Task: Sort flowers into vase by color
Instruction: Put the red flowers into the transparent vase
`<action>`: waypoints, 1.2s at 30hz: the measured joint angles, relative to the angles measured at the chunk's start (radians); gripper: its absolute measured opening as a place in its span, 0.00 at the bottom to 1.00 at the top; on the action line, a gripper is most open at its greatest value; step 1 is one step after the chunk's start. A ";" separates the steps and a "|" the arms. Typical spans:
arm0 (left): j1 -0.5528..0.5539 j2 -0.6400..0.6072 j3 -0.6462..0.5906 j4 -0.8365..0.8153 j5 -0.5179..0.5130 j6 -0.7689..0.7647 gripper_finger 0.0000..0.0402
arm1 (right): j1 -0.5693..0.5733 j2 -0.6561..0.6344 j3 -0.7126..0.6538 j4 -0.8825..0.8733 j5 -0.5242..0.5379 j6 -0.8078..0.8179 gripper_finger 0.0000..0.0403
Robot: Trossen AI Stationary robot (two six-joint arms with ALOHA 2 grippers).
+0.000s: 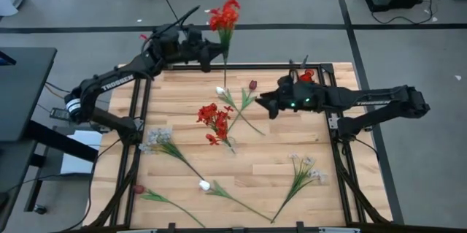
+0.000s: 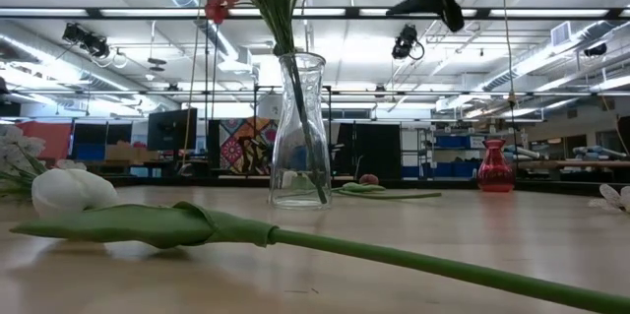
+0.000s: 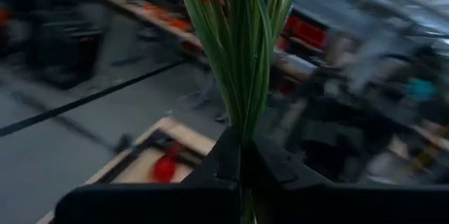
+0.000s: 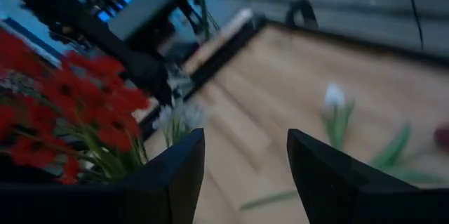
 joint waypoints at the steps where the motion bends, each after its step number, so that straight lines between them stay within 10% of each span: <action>1: -0.012 0.009 0.022 -0.003 0.034 0.020 0.04 | -0.003 -0.016 0.000 0.025 -0.001 -0.032 0.52; 13: -0.223 0.051 0.080 0.014 -0.001 0.238 0.04 | 0.009 -0.038 0.001 0.388 -0.049 -0.319 0.52; 27: -0.290 0.099 0.077 0.040 -0.011 0.230 0.04 | 0.028 0.157 0.256 0.197 -0.027 -0.436 0.51; 36: -0.290 0.099 0.077 0.026 -0.036 0.219 0.10 | 0.017 0.173 0.271 0.157 -0.031 -0.380 0.15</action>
